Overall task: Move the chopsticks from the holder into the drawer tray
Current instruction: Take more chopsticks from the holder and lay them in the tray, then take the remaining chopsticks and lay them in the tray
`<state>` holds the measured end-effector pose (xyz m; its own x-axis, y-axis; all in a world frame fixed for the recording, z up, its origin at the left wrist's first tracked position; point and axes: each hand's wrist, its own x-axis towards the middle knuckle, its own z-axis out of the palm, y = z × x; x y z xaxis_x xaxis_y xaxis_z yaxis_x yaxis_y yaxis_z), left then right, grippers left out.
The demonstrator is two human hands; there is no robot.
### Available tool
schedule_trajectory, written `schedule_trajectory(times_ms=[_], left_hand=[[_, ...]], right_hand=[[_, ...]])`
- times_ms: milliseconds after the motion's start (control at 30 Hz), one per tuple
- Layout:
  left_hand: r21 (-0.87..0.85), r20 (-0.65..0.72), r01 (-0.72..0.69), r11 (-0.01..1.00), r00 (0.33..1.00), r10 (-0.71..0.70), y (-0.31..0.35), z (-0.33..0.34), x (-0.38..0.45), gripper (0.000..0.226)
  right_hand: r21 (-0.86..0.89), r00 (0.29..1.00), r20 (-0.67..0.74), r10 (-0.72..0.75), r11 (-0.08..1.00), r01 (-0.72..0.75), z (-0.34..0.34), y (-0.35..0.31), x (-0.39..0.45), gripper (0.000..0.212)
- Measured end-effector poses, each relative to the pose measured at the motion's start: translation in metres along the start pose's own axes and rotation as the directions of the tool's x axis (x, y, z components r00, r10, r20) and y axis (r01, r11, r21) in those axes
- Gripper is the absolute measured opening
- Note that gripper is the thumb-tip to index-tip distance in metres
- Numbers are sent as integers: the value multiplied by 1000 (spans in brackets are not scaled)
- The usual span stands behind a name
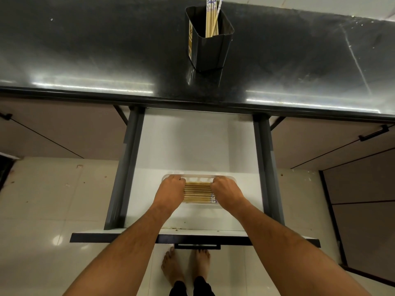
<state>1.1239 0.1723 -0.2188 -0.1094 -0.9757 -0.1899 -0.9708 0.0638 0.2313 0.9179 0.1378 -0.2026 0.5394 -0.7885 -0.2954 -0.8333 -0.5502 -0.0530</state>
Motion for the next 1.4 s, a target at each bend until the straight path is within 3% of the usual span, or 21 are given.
schedule_trajectory(times_ms=[100, 200, 300, 367, 433, 500, 533, 600, 667, 833, 1400], left_hand=[[-36, -36, -12, 999, 999, 10, 1, -4, -3, 24], [-119, -226, -111, 987, 971, 82, -3, -13, -11, 16], [-231, -468, -184, 955, 882, 57, -6, -21, -16, 14], [-433, -487, -52, 900, 854, -185, -5, -27, -15, 18], [-688, -337, 175, 704, 782, -524, -4, -32, -11, 18], [-828, -60, 386, 407, 659, -749, -8, -29, -5, 23], [-827, 77, 490, 275, 584, -808, -11, -27, -1, 28], [-759, 262, 639, 127, 478, -838, -14, -25, 1, 34], [-734, 342, 675, 72, 459, -820, -15, -22, 2, 34], [-734, 382, 677, 56, 480, -790, -14, -17, 0, 30], [-639, 328, 718, 277, 579, -746, -5, -22, -2, 37]], right_hand=[[39, 999, -41, -4, 999, 6, -1, 1, -2, 19], [175, 976, -213, 38, 985, 0, -3, 4, -11, 16], [410, 826, -490, 278, 910, -63, -8, 11, -22, 15], [631, 692, -467, 550, 756, -175, -15, 16, -26, 14], [831, 555, -253, 793, 472, -296, -19, 20, -26, 20], [913, 469, -5, 883, 195, -357, -16, 26, -23, 31], [922, 448, 101, 888, 86, -379, -13, 28, -22, 35], [895, 414, 275, 868, -74, -440, -7, 29, -22, 40], [862, 385, 369, 846, -157, -481, -2, 25, -22, 47], [855, 372, 400, 838, -194, -482, 2, 18, -19, 52], [794, 442, 399, 803, -62, -604, -6, 10, -16, 51]])
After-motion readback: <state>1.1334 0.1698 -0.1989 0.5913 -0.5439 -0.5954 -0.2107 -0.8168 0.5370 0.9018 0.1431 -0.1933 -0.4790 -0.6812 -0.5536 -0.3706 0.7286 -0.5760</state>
